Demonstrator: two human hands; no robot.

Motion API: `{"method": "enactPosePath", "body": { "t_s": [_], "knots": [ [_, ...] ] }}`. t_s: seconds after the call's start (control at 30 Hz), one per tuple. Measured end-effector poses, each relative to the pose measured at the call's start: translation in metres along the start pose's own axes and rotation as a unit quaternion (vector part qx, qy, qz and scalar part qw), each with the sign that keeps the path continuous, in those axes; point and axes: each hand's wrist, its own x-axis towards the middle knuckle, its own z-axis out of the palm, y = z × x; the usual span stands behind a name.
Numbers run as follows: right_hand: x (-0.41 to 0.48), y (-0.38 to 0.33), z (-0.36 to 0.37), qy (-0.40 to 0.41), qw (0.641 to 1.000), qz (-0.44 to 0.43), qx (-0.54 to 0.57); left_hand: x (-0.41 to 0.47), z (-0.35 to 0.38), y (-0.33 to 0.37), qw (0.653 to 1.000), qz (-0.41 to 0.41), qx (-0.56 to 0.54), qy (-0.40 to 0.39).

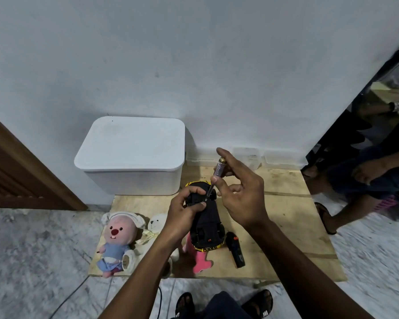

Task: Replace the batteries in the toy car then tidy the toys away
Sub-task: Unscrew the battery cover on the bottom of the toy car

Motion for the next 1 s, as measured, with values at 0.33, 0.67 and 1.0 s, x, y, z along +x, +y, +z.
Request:
{"method": "enactPosePath", "body": {
  "t_s": [0.33,0.67,1.0],
  "knots": [
    [0.0013,-0.0026,-0.0001,0.011,1.000,-0.007,0.015,0.0007,-0.0024,-0.0009,1.000,0.012,-0.001,-0.002],
    [0.0005,-0.0045,0.0001,0.001,1.000,-0.023,0.018,0.0006,-0.0040,-0.0016,1.000,0.013,-0.003,-0.007],
    [0.0015,-0.0057,0.0002,0.017,1.000,-0.022,0.010,-0.0008,-0.0041,0.0009,1.000,0.010,0.001,-0.001]
  ]
}}
